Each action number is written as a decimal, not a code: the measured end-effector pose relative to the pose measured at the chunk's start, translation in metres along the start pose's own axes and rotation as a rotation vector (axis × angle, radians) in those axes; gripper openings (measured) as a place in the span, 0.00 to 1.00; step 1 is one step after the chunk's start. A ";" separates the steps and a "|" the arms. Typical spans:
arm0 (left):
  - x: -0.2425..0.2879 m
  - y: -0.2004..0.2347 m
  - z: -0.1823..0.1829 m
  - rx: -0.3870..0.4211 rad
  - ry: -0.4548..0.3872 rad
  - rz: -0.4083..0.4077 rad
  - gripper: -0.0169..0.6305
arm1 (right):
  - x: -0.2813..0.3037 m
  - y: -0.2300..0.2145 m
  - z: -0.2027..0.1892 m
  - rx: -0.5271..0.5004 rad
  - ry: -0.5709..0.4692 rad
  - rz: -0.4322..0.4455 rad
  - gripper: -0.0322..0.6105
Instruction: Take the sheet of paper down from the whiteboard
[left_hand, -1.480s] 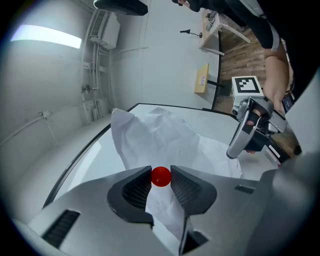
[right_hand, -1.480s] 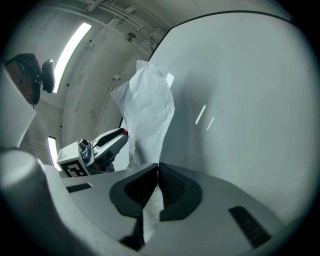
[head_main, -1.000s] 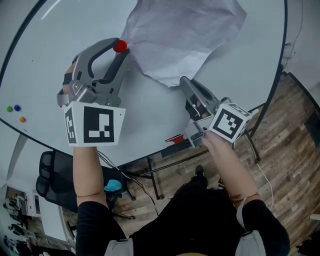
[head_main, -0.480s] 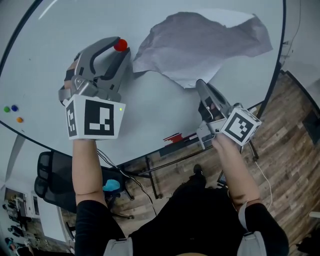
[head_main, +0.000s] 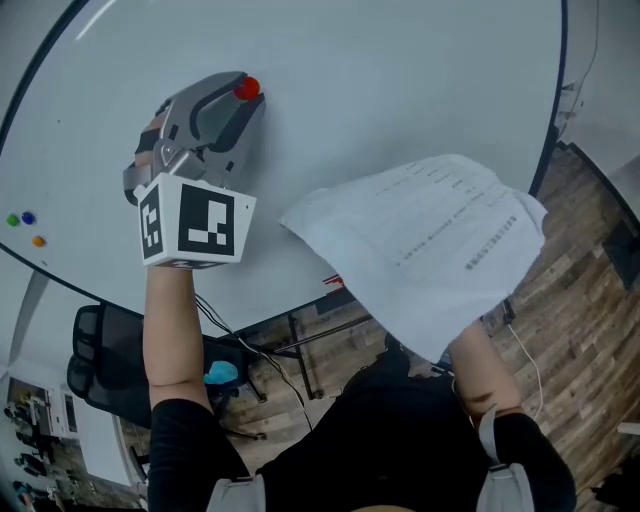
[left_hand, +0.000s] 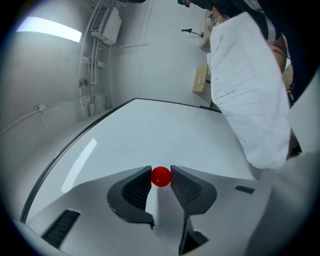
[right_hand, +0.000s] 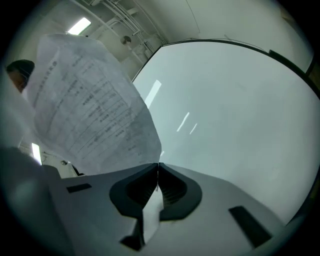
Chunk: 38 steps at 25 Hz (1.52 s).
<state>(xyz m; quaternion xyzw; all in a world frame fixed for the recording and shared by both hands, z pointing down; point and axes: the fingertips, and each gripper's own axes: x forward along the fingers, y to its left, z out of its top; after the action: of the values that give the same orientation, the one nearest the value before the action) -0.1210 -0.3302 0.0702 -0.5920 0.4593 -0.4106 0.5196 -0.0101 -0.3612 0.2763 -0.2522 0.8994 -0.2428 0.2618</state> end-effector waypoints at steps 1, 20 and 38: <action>0.005 0.001 -0.002 -0.001 0.004 -0.004 0.23 | -0.002 -0.002 -0.005 -0.055 0.031 -0.012 0.08; 0.021 -0.005 -0.019 -0.017 0.024 0.000 0.23 | -0.042 -0.033 -0.026 -0.617 0.323 -0.123 0.08; 0.009 -0.014 -0.002 0.014 0.048 0.006 0.24 | -0.058 -0.007 -0.030 -0.607 0.263 -0.062 0.08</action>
<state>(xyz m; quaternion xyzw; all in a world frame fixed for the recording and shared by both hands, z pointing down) -0.1188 -0.3384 0.0844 -0.5770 0.4706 -0.4261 0.5138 0.0175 -0.3236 0.3227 -0.3124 0.9487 -0.0021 0.0491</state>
